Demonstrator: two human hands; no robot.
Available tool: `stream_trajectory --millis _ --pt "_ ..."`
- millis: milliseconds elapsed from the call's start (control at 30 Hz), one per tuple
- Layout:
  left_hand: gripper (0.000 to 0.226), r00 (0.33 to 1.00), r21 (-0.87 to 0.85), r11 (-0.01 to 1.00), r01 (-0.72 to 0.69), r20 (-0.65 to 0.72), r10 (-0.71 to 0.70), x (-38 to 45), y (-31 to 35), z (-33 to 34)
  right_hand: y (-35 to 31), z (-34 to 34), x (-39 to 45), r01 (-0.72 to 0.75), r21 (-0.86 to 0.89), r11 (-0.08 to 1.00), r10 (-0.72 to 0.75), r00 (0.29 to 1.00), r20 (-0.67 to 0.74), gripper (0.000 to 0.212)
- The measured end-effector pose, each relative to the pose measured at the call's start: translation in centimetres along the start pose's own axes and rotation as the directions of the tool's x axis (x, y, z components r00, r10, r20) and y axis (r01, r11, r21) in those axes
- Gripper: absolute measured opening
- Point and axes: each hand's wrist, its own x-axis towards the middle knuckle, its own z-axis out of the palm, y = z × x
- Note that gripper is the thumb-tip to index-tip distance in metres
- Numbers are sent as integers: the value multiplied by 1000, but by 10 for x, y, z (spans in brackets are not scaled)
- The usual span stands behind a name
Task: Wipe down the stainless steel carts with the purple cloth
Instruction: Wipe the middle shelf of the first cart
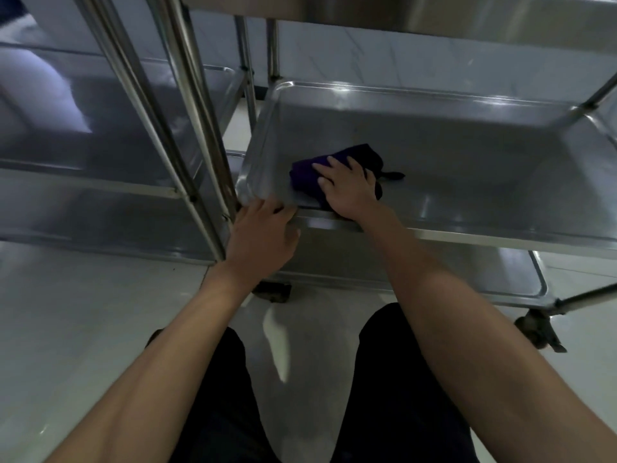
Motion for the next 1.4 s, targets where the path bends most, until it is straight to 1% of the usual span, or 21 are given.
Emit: stream_trajectory --millis 133,233,333,433,533,600,667,733,800,900,1033,1200,1300,1400 --pt "52 1000 -12 1000 -23 -4 23 -2 -4 5 -37 9 20 118 25 993 -118 993 18 44" --pt "54 997 -26 999 -43 -59 41 -5 -5 8 -58 12 31 169 55 984 -172 984 49 44" --pt "57 996 -38 999 -33 -79 30 -7 -8 12 -57 11 34 195 92 976 -200 979 50 44" --pt "56 998 -35 999 0 -68 -2 -7 -7 15 -48 12 32 220 73 973 -221 975 10 43" --pt "52 997 -42 999 17 -70 -20 -7 -3 15 -35 10 25 213 78 974 -211 977 -32 42" --pt "49 997 -42 998 45 -66 -47 -5 3 13 -17 5 18 184 80 980 -182 983 -29 43" --pt "46 994 -6 995 101 -47 -101 -2 14 9 7 -1 9 133 71 989 -132 991 -12 44" --pt "43 990 27 991 134 -53 -132 3 30 6 34 -6 -3 82 70 994 -80 996 -30 44" --pt "40 995 27 996 81 -60 -80 10 50 5 61 -11 -16 38 88 995 -32 997 -74 44" --pt "41 999 -51 998 -45 12 46 28 89 6 99 -20 -33 -34 102 994 45 993 -106 44" --pt "41 988 -80 989 -128 73 134 51 138 13 150 -35 -54 -128 99 987 139 983 -121 43" --pt "43 983 -66 987 -143 109 150 64 162 22 214 -52 -80 -249 114 962 266 950 -166 44" --pt "43 984 -76 988 -138 105 145 71 161 25 227 -56 -83 -274 112 955 290 943 -161 44" --pt "38 993 -117 988 -99 52 106 83 149 21 227 -60 -77 -274 102 956 286 948 -136 45"
